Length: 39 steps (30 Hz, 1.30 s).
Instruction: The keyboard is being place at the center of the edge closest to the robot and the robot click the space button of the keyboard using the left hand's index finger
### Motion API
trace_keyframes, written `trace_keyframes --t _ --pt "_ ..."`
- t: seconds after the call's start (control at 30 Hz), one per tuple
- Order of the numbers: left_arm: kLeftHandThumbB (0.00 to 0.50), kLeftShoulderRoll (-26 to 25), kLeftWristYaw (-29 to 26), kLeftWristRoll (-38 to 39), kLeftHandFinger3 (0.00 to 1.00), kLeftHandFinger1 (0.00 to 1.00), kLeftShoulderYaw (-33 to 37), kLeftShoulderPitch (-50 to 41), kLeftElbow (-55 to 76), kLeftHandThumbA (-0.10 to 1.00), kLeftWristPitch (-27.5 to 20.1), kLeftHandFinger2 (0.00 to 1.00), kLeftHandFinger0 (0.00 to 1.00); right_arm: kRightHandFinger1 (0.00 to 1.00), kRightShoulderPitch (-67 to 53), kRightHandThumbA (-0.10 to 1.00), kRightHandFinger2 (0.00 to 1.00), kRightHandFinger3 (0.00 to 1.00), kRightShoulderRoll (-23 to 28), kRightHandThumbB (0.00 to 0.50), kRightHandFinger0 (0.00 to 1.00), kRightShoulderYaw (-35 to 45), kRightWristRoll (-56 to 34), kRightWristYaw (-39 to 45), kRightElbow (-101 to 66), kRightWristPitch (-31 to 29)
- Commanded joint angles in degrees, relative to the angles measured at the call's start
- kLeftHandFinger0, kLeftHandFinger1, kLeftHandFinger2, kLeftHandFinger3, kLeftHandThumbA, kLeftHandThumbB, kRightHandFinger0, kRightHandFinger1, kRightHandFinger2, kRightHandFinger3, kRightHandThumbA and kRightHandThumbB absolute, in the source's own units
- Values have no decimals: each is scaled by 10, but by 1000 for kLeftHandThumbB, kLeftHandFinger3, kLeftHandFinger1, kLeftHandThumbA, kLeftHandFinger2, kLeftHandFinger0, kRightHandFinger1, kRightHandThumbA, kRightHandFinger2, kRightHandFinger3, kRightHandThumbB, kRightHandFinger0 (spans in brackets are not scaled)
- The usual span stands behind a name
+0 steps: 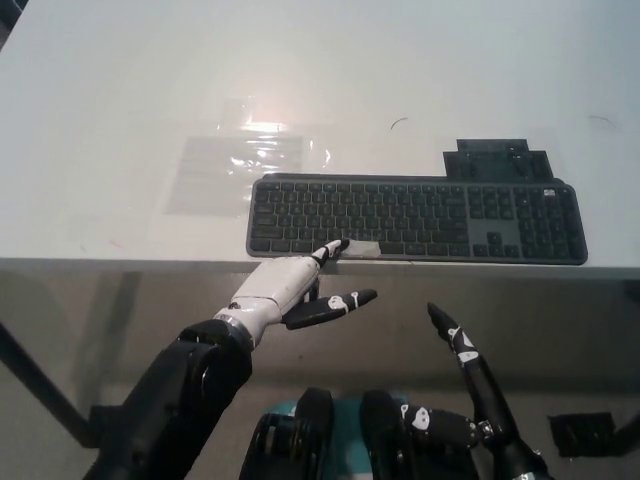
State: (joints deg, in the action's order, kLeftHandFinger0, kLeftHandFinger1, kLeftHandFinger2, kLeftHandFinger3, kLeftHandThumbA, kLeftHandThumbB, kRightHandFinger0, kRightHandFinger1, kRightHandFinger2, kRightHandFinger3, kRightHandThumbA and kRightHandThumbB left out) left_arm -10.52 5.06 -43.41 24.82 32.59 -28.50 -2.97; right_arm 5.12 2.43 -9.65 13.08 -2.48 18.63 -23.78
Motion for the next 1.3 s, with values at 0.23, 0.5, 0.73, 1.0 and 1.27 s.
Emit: trace_keyframes --t 0.23,0.5,0.73,1.0,1.27 --pt "424 -18 3 -5 1000 192 16 -57 82 1000 15 136 0 1000 13 1000 1000 1000 -5 376 1000 1 1 -3 -14 -19" --pt "416 -22 87 102 1000 0 -16 -119 499 1000 36 0 0 1000 12 1000 1000 1000 -3 388 1000 1 2 -2 -9 -17" --pt "438 -39 27 348 1000 581 -63 -149 650 1000 -34 703 841 1000 8 1000 1000 1000 -3 360 1000 -1 3 -3 -3 -27" --pt "465 -74 5 373 1000 1000 -116 -244 622 1000 -69 1000 1000 1000 4 1000 1000 1000 -6 348 1000 -3 -2 -1 2 -31" --pt "402 -83 19 395 1000 1000 -135 -334 517 1000 -123 1000 1000 1000 0 1000 1000 1000 -7 354 1000 -2 -5 -2 1 -31"
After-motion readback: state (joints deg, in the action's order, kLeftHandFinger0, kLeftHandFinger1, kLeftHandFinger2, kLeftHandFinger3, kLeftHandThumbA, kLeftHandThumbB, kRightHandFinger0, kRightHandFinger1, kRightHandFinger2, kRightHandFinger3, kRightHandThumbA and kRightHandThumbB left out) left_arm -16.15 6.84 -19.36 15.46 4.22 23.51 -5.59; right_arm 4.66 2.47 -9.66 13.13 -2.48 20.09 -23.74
